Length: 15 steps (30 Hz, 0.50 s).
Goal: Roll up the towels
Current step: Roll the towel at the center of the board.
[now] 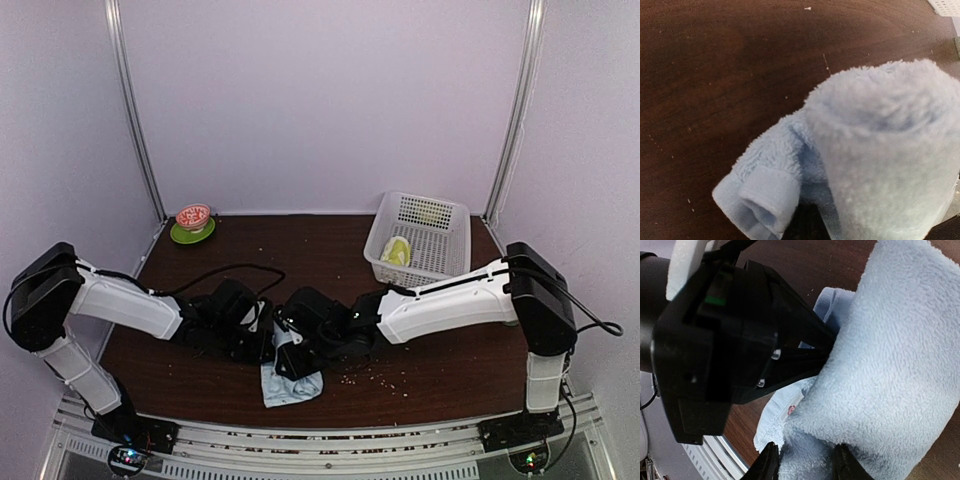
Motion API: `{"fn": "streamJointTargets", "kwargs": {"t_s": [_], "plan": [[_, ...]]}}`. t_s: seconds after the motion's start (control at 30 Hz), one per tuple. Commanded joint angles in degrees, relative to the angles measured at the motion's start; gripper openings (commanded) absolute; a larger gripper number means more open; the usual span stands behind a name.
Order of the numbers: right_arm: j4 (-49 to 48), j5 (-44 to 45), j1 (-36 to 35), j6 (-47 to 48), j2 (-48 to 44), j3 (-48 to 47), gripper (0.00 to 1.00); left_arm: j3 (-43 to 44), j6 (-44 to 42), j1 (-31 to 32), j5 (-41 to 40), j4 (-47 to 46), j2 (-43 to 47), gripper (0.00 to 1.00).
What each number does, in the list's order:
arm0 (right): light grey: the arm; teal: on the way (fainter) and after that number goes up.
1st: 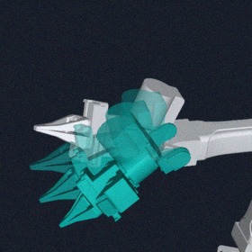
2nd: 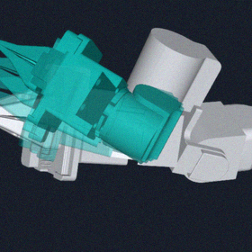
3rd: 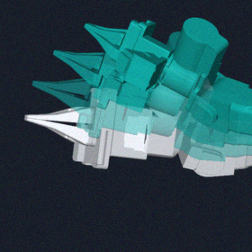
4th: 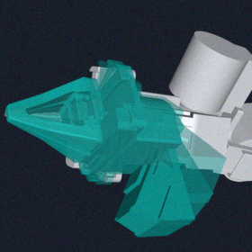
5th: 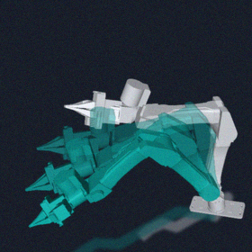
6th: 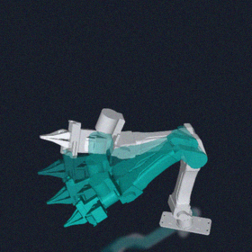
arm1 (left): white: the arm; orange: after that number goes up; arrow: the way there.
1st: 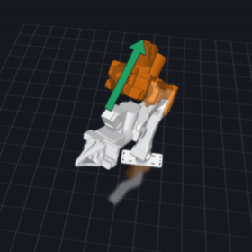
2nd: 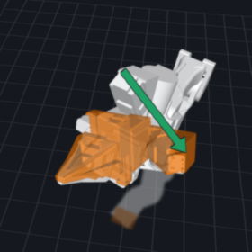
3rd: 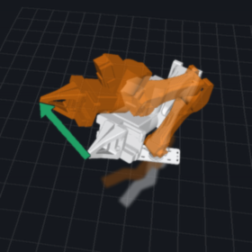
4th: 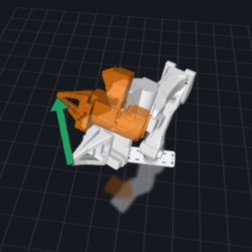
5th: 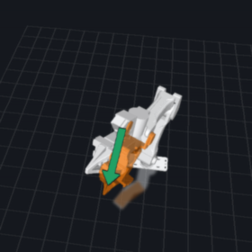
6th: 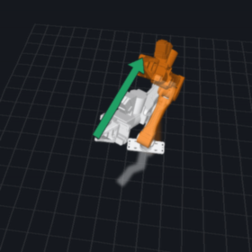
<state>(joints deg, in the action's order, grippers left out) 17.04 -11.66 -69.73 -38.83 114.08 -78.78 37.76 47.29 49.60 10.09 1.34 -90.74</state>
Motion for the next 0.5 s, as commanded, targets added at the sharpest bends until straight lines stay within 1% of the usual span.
{"fn": "streamJointTargets", "kwargs": {"t_s": [0.0, 0.1, 0.23, 0.3, 0.4, 0.47], "plan": [[2.2, -1.8, -0.6, 0.8, 3.3, -2.0, 0.37, -2.4, 0.8, 0.0, -1.3, 4.0, 2.5, 0.00], [2.3, -2.2, -0.8, 0.9, 4.1, -2.1, 0.37, -3.1, 0.6, -0.2, -2.4, 7.6, 7.1, 0.00], [2.3, -2.3, -0.9, 1.2, 4.6, -2.6, 0.37, -2.9, 0.1, -0.8, -4.6, 13.8, 16.8, 0.00], [2.3, -2.4, -0.9, 1.3, 4.9, -2.8, 0.37, -2.6, -0.2, -1.4, -5.5, 15.5, 21.0, 0.00], [2.2, -2.4, -1.0, 1.3, 5.0, -2.9, 0.37, -1.8, -0.6, -2.1, -5.7, 13.6, 24.5, 0.00], [2.0, -2.4, -1.0, 1.3, 5.1, -2.9, 0.37, -0.7, -1.1, -2.3, -5.4, 11.4, 24.1, 0.00]]}}
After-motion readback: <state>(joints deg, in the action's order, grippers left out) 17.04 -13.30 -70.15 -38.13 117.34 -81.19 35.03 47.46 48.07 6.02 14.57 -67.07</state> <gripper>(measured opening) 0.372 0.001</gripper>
